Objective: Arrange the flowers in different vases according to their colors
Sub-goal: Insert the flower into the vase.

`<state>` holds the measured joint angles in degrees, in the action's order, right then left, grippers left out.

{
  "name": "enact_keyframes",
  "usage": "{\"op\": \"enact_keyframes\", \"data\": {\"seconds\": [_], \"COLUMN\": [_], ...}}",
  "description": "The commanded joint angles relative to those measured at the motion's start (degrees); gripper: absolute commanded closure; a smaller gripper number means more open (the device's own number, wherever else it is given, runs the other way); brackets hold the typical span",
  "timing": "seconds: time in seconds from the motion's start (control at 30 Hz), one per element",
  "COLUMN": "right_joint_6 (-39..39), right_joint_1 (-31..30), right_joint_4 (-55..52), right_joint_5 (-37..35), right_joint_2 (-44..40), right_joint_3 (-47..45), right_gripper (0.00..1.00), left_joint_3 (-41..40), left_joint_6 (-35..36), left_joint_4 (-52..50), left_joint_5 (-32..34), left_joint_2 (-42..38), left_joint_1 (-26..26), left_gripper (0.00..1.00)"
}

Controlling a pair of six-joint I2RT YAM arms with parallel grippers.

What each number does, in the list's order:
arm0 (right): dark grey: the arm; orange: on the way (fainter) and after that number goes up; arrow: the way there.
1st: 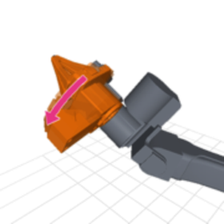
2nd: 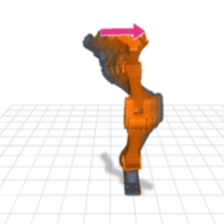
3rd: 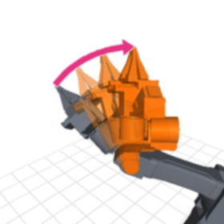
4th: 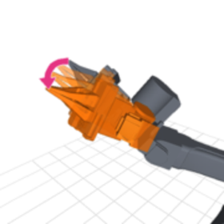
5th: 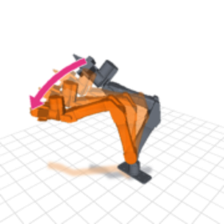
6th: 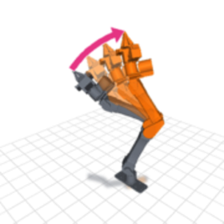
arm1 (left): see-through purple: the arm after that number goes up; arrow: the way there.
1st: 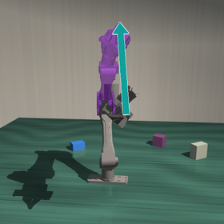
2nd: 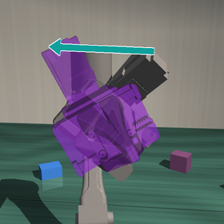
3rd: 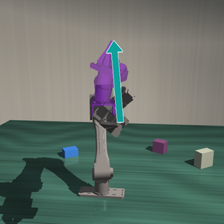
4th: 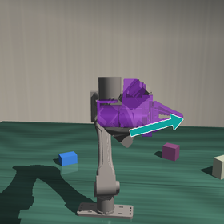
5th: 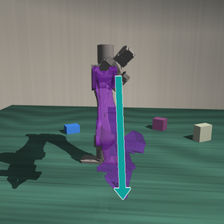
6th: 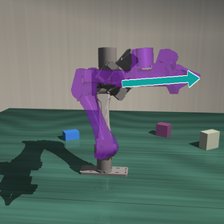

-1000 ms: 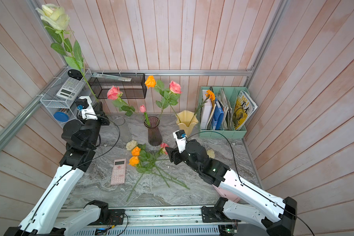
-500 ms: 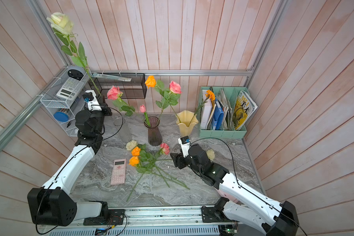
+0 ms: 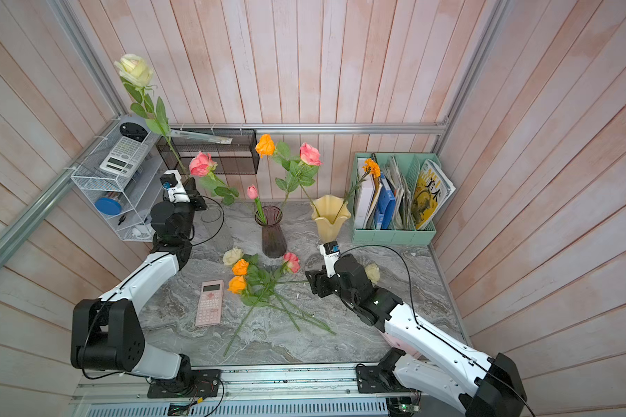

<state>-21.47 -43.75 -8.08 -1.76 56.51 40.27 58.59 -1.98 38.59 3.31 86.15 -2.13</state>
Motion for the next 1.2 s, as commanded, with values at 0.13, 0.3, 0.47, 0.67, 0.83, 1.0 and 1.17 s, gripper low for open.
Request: {"op": "enact_keyframes", "data": {"seconds": [0.13,0.3,0.47,0.67,0.83,1.0,1.17], "right_joint_6": [-0.6,-0.6,-0.7,-1.2,-1.4,-1.5,-1.5], "right_joint_1": [0.6,0.7,0.9,0.8,0.8,0.9,1.1], "right_joint_4": [1.1,1.0,0.5,0.9,1.0,0.9,0.7], "right_joint_5": [1.2,1.1,0.6,0.6,0.6,0.3,0.2], "right_joint_2": [0.2,-1.3,-2.7,-3.9,-5.0,-6.9,-8.0], "right_joint_3": [-0.5,-1.1,-1.7,-2.4,-3.0,-3.9,-4.4], "right_gripper": [0.32,0.32,0.32,0.33,0.33,0.33,0.33], "left_joint_3": [-3.9,-6.1,-6.2,-6.0,-5.6,-5.1,-4.6], "left_joint_6": [-1.9,-2.9,-3.5,-3.8,-3.7,-3.7,-0.7], "left_joint_4": [5.3,6.9,5.4,2.7,-1.1,-9.6,-23.7], "left_joint_5": [-0.5,-0.9,-2.1,-2.9,-3.5,-3.7,1.2], "left_joint_2": [1.0,2.0,2.3,1.0,-1.3,-6.9,-16.5], "left_joint_1": [0.4,0.5,0.5,0.5,0.4,0.3,-3.1], "left_gripper": [1.0,1.0,0.88,0.55,0.47,0.42,0.35]}}
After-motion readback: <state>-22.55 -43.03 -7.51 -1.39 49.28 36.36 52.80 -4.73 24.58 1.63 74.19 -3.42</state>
